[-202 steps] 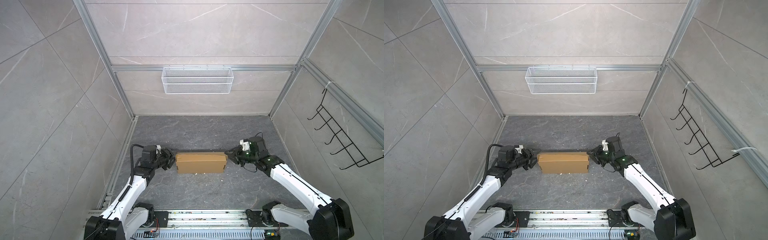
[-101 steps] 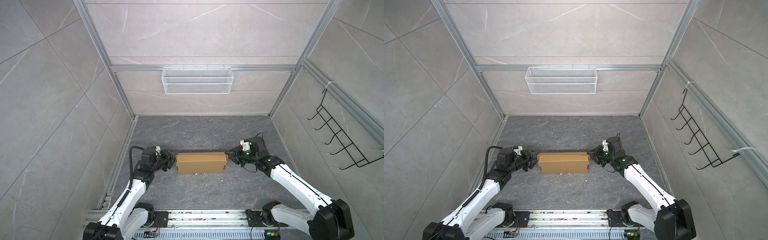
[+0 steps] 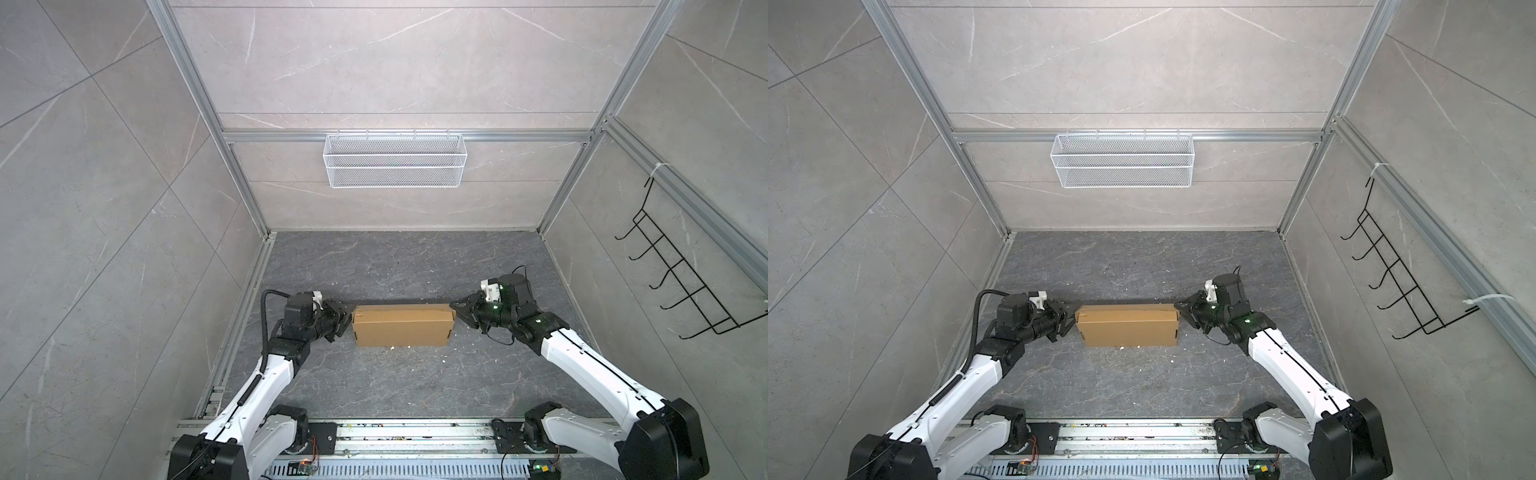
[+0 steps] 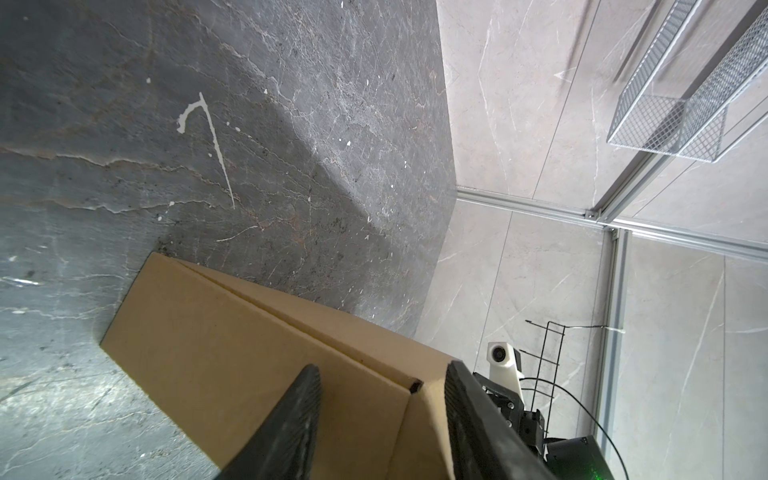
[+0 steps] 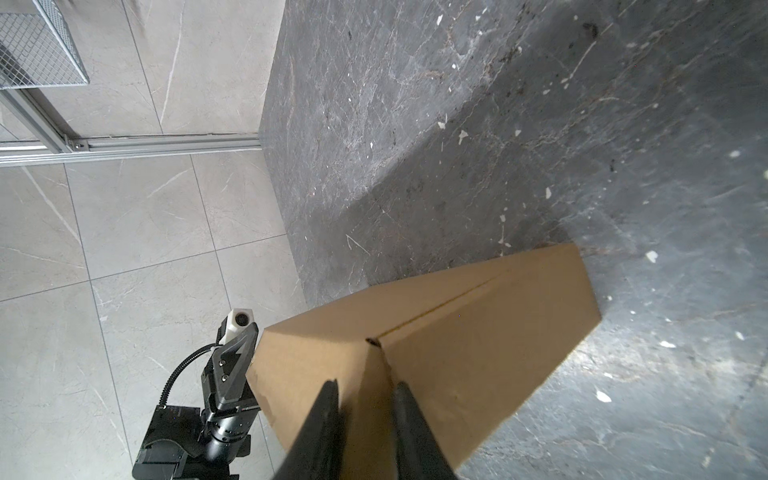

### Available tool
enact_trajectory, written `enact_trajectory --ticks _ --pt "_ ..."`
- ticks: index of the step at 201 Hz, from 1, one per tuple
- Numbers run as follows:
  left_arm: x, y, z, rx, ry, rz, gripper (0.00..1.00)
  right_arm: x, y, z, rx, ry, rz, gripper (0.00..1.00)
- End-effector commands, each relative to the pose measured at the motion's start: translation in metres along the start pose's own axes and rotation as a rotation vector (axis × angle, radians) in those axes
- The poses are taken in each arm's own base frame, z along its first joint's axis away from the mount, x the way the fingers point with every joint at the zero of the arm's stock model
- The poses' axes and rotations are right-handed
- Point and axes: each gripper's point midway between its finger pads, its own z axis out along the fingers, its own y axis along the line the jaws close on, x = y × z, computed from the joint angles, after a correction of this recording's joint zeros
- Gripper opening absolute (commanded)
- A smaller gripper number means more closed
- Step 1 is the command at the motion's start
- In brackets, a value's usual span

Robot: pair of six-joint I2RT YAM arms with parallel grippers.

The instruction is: Fold the paper box

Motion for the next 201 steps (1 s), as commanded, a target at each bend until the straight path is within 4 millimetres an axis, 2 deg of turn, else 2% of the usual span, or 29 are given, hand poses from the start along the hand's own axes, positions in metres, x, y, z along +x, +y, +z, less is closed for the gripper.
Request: enact_trajectory --ticks 1,83,111,147,201 --pt "0.012 -0.018 -0.006 0.035 0.068 0.051 0.53 0.022 -0.058 0.011 0.181 0.074 0.089 0.26" --pt "-0.004 -0.034 -0.026 0.062 0.026 0.061 0.62 0.023 -0.058 0.013 0.183 0.077 0.089 0.26" --pt "0.001 -0.046 -0.036 0.091 0.044 0.091 0.62 0.022 -0.057 0.013 0.181 0.078 0.087 0.26" --pt "0.01 -0.043 -0.039 0.125 0.067 0.068 0.57 0.021 -0.056 0.013 0.179 0.077 0.086 0.26" --pt "0.016 -0.031 -0.033 0.121 0.106 0.059 0.51 0.022 -0.058 0.013 0.183 0.079 0.085 0.26"
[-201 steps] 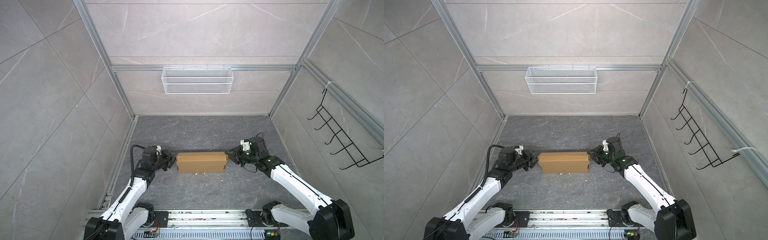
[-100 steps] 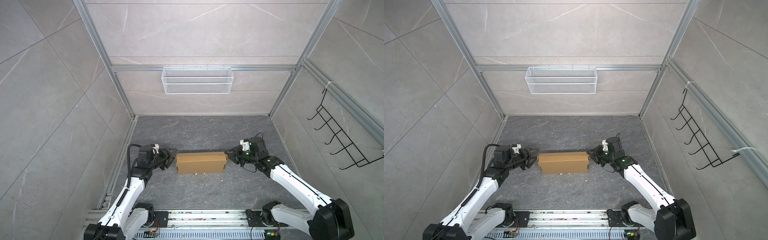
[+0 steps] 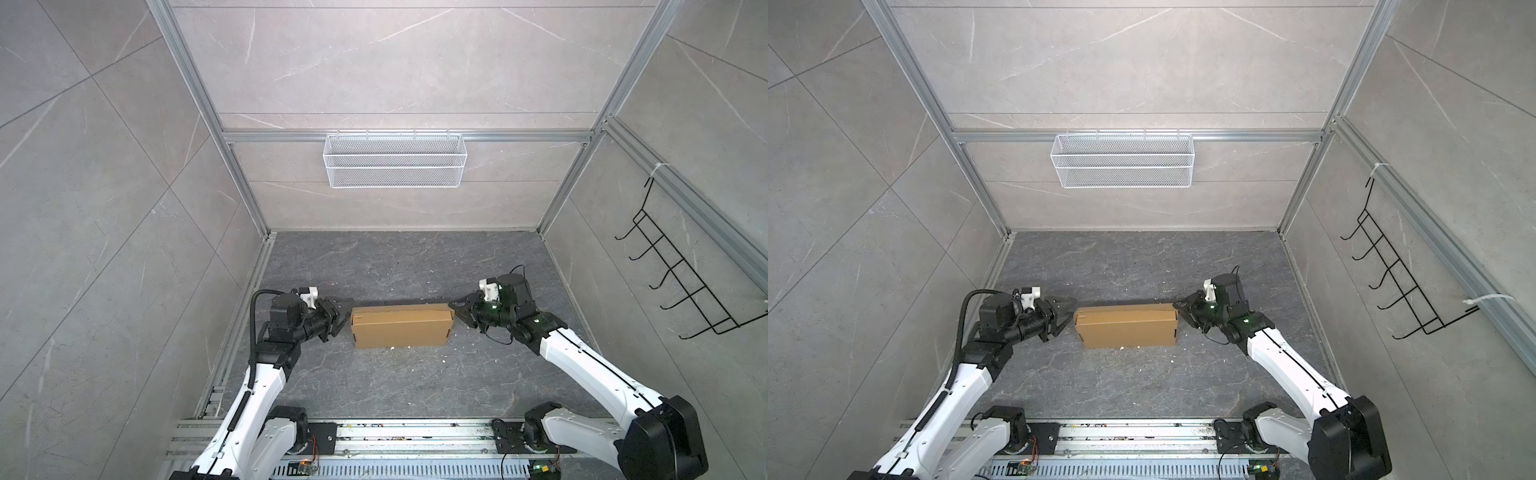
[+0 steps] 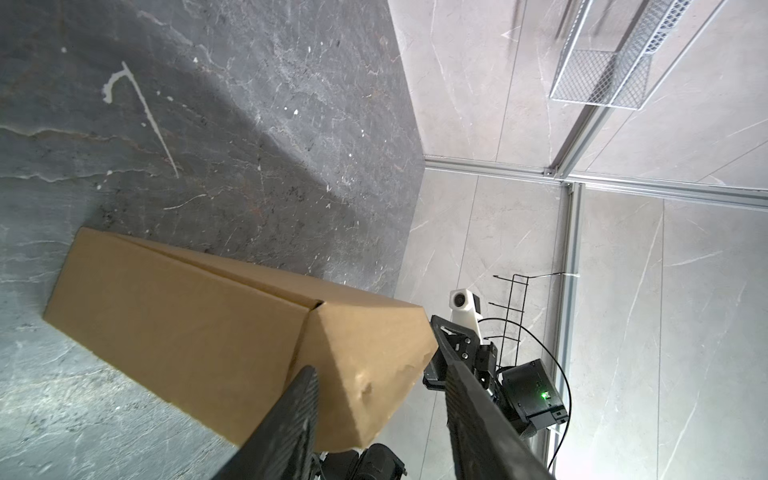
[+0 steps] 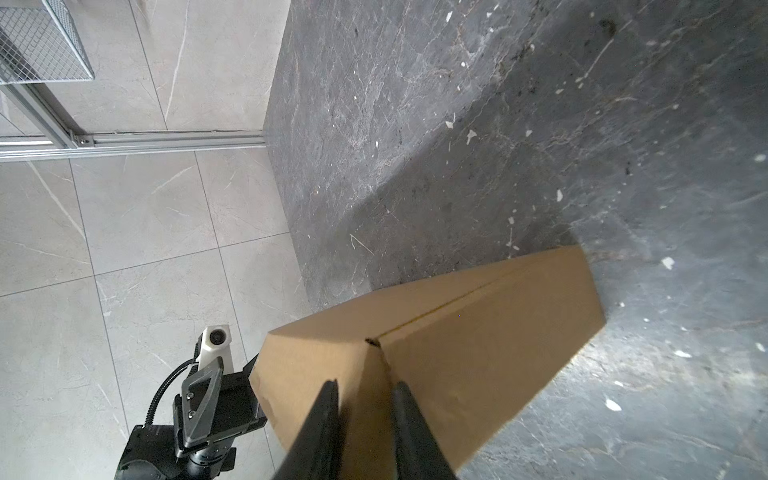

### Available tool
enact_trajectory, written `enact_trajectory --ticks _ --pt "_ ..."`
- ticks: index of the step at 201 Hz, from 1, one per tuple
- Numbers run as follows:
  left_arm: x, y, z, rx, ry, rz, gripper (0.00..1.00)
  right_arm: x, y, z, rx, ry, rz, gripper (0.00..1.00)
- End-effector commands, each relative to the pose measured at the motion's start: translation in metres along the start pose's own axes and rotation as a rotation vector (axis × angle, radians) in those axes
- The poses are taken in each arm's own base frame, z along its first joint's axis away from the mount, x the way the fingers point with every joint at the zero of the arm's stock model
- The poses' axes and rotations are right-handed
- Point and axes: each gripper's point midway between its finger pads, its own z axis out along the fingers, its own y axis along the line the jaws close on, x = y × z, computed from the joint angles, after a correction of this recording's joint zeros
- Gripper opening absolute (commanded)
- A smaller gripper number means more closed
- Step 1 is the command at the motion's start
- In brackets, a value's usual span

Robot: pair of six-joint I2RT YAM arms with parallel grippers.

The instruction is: Fold the paper box

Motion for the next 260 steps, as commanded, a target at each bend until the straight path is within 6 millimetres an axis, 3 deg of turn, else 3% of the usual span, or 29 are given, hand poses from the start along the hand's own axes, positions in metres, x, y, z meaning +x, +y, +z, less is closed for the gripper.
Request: enact_trajectory --ticks 1,39,77,114,161,194,217,260 --pt "0.006 -0.002 0.001 0.03 0.039 0.017 0.51 0.022 -0.059 0.01 0.194 0.076 0.094 0.26" --pt "0.009 0.014 0.003 -0.017 0.056 0.027 0.5 0.023 -0.061 0.01 0.197 0.077 0.095 0.26" --pt "0.01 0.016 0.009 -0.001 0.085 0.031 0.49 0.023 -0.06 0.009 0.199 0.077 0.094 0.26" --pt "0.012 0.024 -0.001 -0.083 0.11 0.07 0.48 0.023 -0.061 0.009 0.203 0.077 0.096 0.26" --pt "-0.001 0.014 -0.015 -0.087 0.074 0.101 0.51 0.023 -0.059 0.009 0.201 0.077 0.092 0.26" --pt "-0.002 0.016 -0.009 -0.044 0.07 0.067 0.57 0.023 -0.06 0.009 0.202 0.078 0.093 0.26" --pt "-0.006 0.006 -0.008 0.001 0.052 0.073 0.6 0.023 -0.059 0.008 0.202 0.077 0.09 0.26" --pt "-0.006 0.001 -0.002 0.036 0.065 0.064 0.6 0.023 -0.06 0.008 0.206 0.077 0.091 0.26"
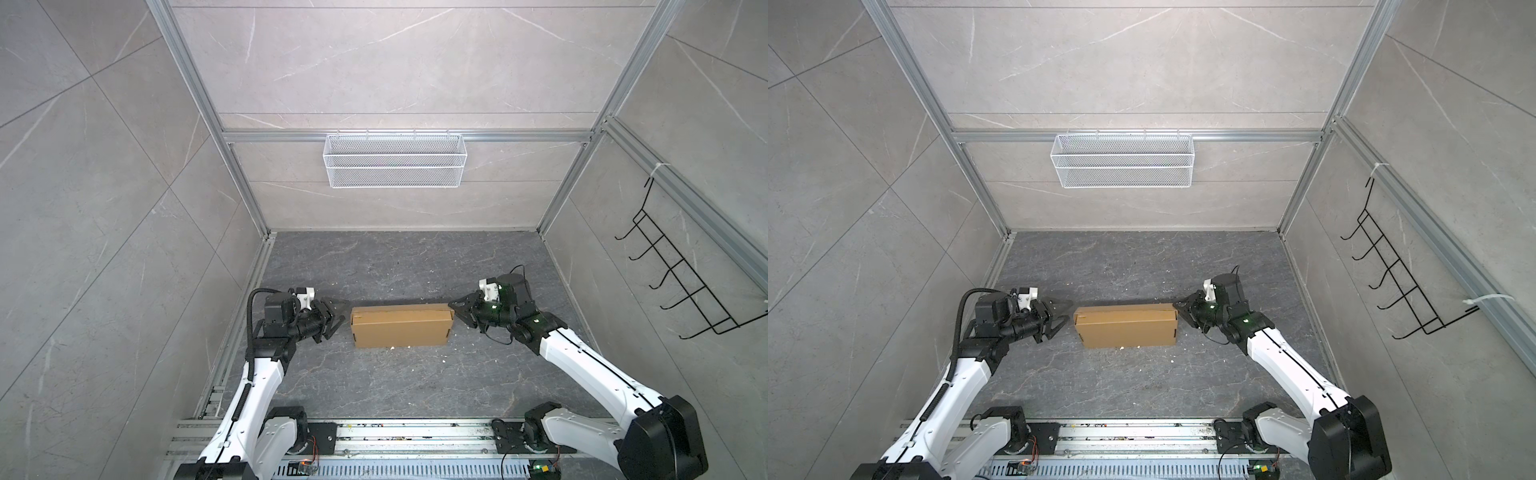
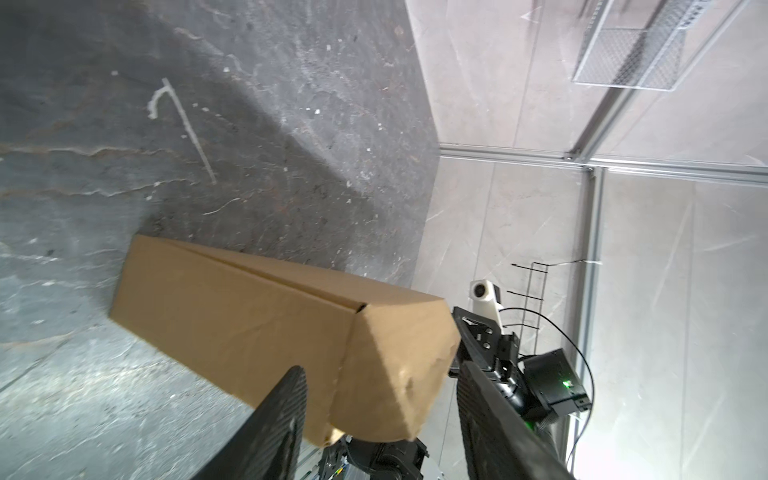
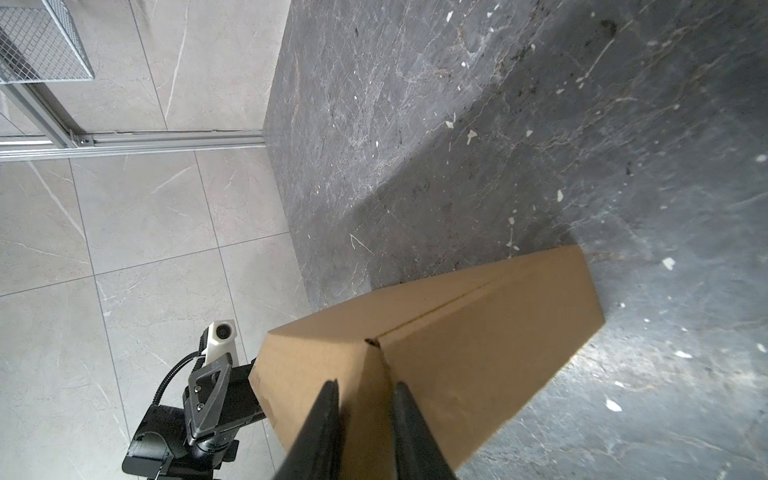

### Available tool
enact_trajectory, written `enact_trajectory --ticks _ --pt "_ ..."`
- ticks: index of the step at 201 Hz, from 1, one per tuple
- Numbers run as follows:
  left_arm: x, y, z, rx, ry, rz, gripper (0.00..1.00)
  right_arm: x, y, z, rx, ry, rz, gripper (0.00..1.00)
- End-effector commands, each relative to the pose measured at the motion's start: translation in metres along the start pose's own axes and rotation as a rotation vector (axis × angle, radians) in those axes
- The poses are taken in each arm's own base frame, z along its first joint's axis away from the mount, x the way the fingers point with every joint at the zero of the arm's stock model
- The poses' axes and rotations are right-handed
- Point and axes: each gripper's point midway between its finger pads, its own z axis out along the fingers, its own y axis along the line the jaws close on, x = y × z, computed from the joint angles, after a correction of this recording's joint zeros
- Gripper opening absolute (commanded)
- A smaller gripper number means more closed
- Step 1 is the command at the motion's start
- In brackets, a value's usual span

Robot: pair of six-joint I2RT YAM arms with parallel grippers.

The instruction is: Fold the paper box

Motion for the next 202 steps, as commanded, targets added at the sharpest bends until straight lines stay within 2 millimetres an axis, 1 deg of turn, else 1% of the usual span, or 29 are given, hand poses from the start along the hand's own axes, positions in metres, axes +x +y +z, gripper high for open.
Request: enact_trajectory --ticks 1,43,114,135,166,202 --pt "0.003 -0.01 0.003 0.056 0.026 0.015 0.6 0.023 -0.06 0.008 0.206 0.077 0.092 0.26" --pt "0.008 0.002 0.008 0.048 0.05 0.006 0.57 0.023 -0.06 0.008 0.207 0.074 0.09 0.26" --pt "0.012 0.007 0.015 0.049 0.079 0.008 0.51 0.024 -0.059 0.009 0.212 0.074 0.085 0.25" --pt "0.013 0.01 0.017 0.044 0.089 0.01 0.51 0.024 -0.06 0.009 0.215 0.077 0.085 0.25" --pt "0.009 0.004 0.018 0.055 0.089 0.022 0.56 0.025 -0.06 0.009 0.219 0.081 0.081 0.25" --pt "0.01 0.001 0.019 0.069 0.102 0.023 0.56 0.025 -0.061 0.011 0.22 0.082 0.08 0.25"
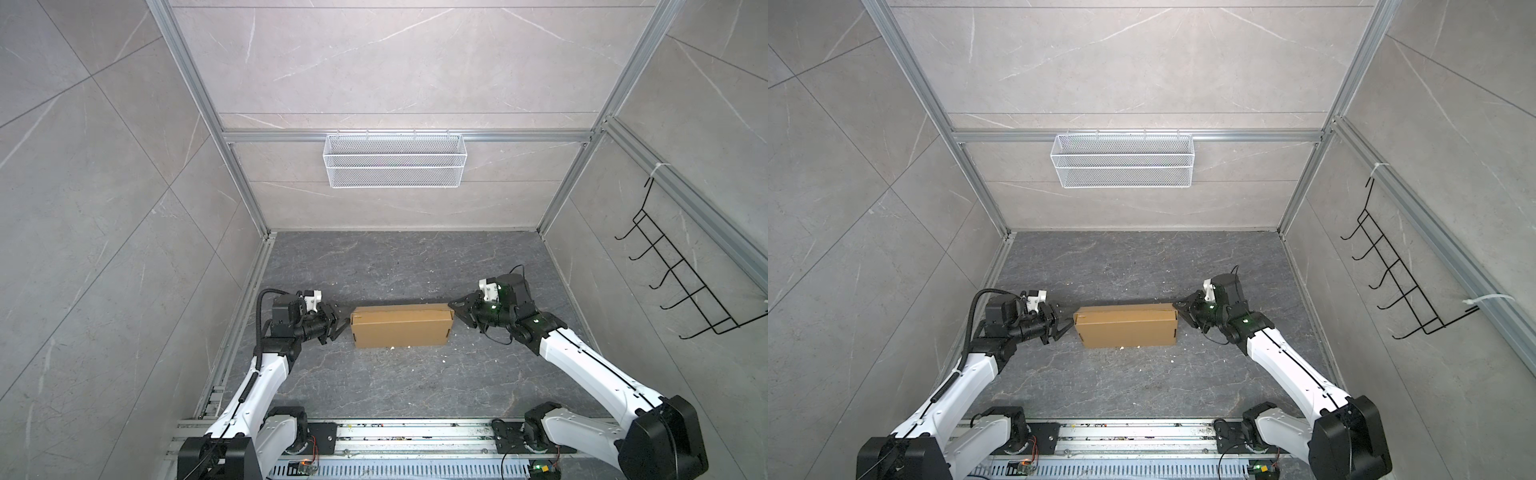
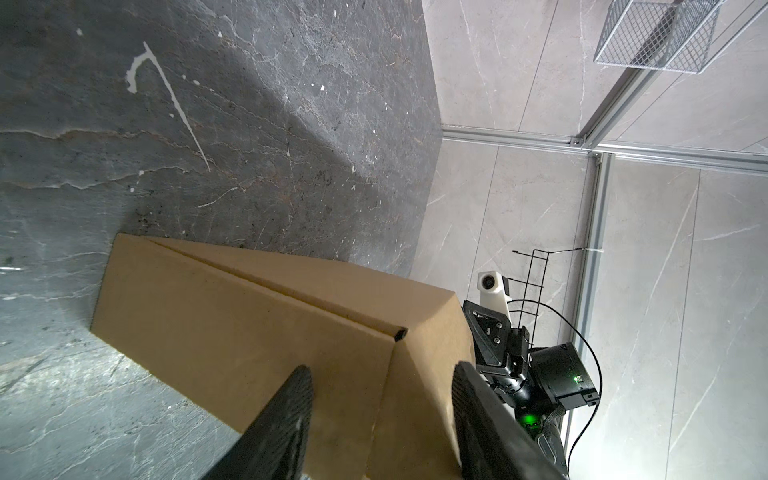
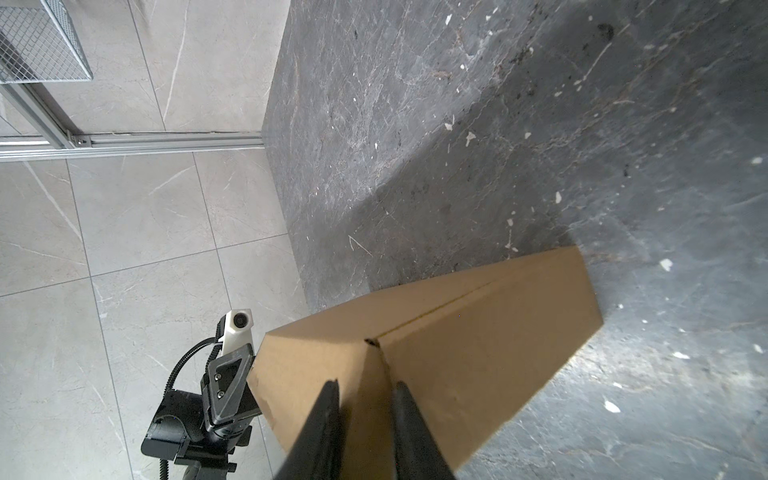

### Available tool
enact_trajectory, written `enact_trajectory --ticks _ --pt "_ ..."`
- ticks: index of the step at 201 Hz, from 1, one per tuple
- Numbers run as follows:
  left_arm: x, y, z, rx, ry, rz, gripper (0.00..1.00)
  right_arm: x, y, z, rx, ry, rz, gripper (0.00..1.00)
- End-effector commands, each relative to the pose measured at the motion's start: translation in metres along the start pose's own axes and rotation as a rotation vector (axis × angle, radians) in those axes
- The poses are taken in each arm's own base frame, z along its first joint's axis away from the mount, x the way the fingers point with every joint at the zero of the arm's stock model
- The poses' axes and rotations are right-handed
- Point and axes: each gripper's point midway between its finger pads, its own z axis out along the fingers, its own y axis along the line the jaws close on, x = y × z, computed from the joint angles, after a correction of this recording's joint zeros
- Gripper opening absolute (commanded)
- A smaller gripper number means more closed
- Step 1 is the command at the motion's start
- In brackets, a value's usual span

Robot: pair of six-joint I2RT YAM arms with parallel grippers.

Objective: Fold the paper box
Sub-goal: 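Keep gripping both ends of the brown box, pressing its end flaps closed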

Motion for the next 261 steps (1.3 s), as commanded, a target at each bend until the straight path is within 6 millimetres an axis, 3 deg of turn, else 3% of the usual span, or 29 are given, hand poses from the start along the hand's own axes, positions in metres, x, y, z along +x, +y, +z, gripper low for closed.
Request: enact_trajectory --ticks 1,101,175,209,261 --pt "0.003 -0.018 0.0 0.059 0.036 0.047 0.56 0.025 -0.061 0.01 0.215 0.087 0.084 0.25" --pt "0.008 0.003 0.005 0.004 0.076 0.046 0.48 0.026 -0.069 0.014 0.231 0.094 0.079 0.23" --pt "0.003 -0.013 0.001 0.012 0.054 0.074 0.49 0.027 -0.078 0.014 0.265 0.096 0.044 0.21" --pt "0.003 -0.025 -0.005 0.02 0.041 0.099 0.58 0.028 -0.079 0.015 0.27 0.099 0.038 0.21" --pt "0.008 -0.038 -0.011 0.063 0.05 0.131 0.62 0.029 -0.081 0.017 0.274 0.101 0.041 0.21"
